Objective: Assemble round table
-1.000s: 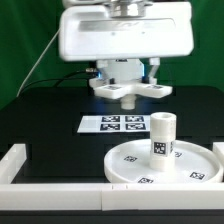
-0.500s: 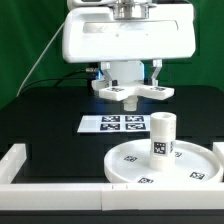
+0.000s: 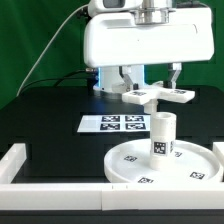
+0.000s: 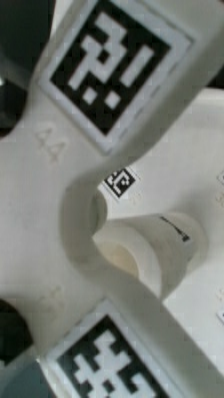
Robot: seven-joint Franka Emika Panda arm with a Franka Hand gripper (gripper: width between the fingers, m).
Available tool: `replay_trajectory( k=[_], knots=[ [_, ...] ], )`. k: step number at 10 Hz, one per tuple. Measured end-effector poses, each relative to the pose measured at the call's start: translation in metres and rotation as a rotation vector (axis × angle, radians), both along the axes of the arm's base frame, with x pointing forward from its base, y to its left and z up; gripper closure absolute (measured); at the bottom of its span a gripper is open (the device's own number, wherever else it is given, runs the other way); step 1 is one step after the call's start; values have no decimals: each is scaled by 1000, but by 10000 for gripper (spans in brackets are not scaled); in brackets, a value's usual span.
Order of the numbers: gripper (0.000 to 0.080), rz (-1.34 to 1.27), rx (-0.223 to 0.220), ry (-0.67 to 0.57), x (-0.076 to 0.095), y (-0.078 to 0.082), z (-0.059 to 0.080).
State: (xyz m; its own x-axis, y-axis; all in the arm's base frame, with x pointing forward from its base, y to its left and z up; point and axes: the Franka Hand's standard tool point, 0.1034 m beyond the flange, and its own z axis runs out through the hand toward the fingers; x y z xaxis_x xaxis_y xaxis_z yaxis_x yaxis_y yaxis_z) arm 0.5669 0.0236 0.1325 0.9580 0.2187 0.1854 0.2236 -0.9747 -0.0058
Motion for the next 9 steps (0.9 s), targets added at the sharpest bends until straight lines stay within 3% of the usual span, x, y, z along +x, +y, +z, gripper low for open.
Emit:
replay_trajectory(
  k=[7, 9],
  knots=[
    [351, 15, 6, -2, -3, 13, -8],
    [351, 18, 7, 8, -6, 14, -18]
  ],
)
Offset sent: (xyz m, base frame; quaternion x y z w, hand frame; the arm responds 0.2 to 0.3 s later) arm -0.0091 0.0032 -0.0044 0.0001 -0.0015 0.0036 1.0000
